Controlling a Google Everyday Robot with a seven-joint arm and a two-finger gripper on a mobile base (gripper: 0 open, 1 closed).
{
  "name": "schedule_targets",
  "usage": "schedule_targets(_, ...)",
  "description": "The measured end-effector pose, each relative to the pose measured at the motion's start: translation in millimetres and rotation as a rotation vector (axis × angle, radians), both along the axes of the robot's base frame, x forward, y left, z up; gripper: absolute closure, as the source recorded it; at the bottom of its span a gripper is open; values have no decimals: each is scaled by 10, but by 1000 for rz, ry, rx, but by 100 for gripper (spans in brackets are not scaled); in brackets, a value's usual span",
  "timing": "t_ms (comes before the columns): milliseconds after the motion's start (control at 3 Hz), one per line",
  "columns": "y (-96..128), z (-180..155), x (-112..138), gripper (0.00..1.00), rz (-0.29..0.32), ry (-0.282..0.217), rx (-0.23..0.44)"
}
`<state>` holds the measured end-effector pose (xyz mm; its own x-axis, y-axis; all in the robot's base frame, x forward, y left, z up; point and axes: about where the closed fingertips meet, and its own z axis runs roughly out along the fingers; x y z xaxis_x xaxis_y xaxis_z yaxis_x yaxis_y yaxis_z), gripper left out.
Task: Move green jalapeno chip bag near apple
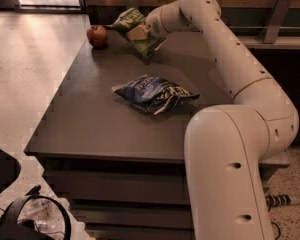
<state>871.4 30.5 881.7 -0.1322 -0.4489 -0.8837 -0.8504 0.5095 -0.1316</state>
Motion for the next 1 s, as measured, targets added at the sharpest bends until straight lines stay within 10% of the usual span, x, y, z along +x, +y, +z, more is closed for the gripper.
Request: schedule_targets(1000, 97, -62, 13, 38, 12, 7, 2)
